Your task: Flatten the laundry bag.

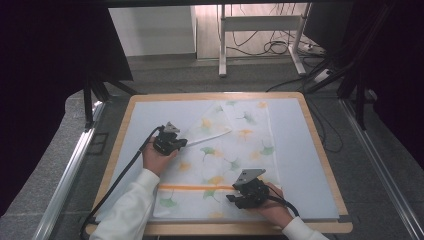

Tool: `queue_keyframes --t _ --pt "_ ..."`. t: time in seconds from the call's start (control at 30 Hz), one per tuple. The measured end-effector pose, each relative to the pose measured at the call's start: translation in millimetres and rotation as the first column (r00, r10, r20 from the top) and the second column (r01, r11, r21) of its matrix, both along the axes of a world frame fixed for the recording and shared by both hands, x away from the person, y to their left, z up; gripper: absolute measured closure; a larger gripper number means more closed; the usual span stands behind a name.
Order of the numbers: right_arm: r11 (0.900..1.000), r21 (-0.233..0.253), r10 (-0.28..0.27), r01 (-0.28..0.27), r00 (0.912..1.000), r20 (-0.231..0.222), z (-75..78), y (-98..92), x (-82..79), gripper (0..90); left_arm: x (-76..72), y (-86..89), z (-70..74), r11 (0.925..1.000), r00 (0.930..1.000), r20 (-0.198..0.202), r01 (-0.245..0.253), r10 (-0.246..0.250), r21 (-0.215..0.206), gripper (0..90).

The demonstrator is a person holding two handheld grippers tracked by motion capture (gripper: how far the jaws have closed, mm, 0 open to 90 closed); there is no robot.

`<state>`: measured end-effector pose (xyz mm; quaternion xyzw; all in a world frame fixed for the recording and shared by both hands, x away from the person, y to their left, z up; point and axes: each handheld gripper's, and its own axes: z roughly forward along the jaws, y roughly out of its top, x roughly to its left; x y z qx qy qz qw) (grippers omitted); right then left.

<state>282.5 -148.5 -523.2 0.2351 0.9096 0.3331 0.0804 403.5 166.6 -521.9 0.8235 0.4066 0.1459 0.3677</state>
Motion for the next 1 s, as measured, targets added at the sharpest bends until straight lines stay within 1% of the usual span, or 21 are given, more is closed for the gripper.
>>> queue_keyframes --t 0.07,0.13,0.2,0.23,0.27,0.3,0.43,0.5,0.57,0.6,0.63,0.67,0.73,0.8,0.9,0.93,1.0 --pt "1.0 0.0 -0.001 0.001 1.0 0.0 0.0 0.0 -0.1 52.5 -6.0 -5.3 0.4 0.9998 0.9997 -0.006 0.022 -0.022 0.002 90.0" --pt "1.0 -0.002 0.0 0.0 1.0 0.004 -0.1 0.1 -0.4 52.4 -11.4 -11.5 -1.4 0.9987 0.9989 -0.008 0.047 -0.047 0.021 90.0" --pt "1.0 -0.003 0.0 0.0 1.0 0.005 -0.1 0.3 -0.6 52.3 -14.1 -16.2 -3.6 0.9976 0.9983 -0.01 0.058 -0.058 0.038 90.0" --pt "1.0 -0.004 0.0 0.0 1.0 0.005 -0.1 0.4 -0.7 52.2 -14.0 -18.7 -4.9 0.9964 0.9982 -0.007 0.059 -0.059 0.06 90.0" --pt "1.0 -0.004 0.001 -0.001 1.0 0.005 0.0 0.4 -0.7 52.3 -12.8 -19.8 -6.1 0.9963 0.9984 -0.008 0.057 -0.057 0.064 90.0" --pt "1.0 -0.003 0.002 -0.002 1.0 0.004 -0.1 0.3 -0.4 52.3 -8.6 -21.1 -8.9 0.9962 0.9986 -0.015 0.051 -0.05 0.07 90.0" --pt "1.0 -0.003 0.003 -0.003 1.0 0.003 0.0 0.2 -0.1 52.3 -3.8 -24.4 -11.1 0.9957 0.9986 -0.016 0.052 -0.051 0.077 90.0" --pt "1.0 -0.002 0.003 -0.003 1.0 0.0 0.0 0.0 0.0 52.3 -0.6 -26.9 -10.9 0.9956 0.999 -0.01 0.045 -0.044 0.083 90.0" --pt "1.0 -0.001 0.003 -0.003 1.0 0.0 0.0 -0.1 0.1 52.4 4.3 -27.9 -10.5 0.9942 0.9993 -0.003 0.038 -0.038 0.101 90.0" --pt "1.0 0.0 0.003 -0.003 1.0 0.0 0.0 -0.1 0.1 52.4 9.0 -27.6 -11.2 0.9946 0.9998 -0.007 0.021 -0.021 0.102 90.0" --pt "1.0 0.0 0.003 -0.003 1.0 0.0 0.0 -0.1 0.1 52.4 9.0 -27.6 -11.2 0.9946 0.9998 -0.007 0.021 -0.021 0.102 90.0" --pt "1.0 -0.001 0.003 -0.003 1.0 0.0 0.0 -0.1 0.0 52.4 11.0 -27.1 -11.6 0.9942 0.9998 -0.006 0.018 -0.018 0.106 90.0" --pt "1.0 -0.002 0.004 -0.004 1.0 0.003 -0.2 0.0 -0.1 52.4 15.9 -24.3 -11.7 0.995 1.0 -0.009 0.002 -0.001 0.1 90.0" --pt "1.0 0.003 0.005 -0.005 1.0 0.002 -0.3 -0.4 0.0 52.4 19.9 -20.9 -10.9 0.9939 0.9999 -0.006 -0.011 0.012 0.11 90.0" --pt "1.0 0.004 0.006 -0.006 1.0 0.001 -0.4 -0.6 0.2 52.4 25.6 -14.9 -10.4 0.9943 0.9993 -0.009 -0.035 0.036 0.101 90.0" --pt "1.0 0.003 0.007 -0.007 1.0 0.002 -0.4 -0.6 0.1 52.4 29.4 -10.7 -10.4 0.9948 0.9988 -0.015 -0.044 0.046 0.092 90.0" --pt "1.0 0.003 0.007 -0.007 1.0 0.003 -0.4 -0.6 0.2 52.4 31.5 -8.3 -10.3 0.995 0.9986 -0.018 -0.049 0.05 0.087 90.0"
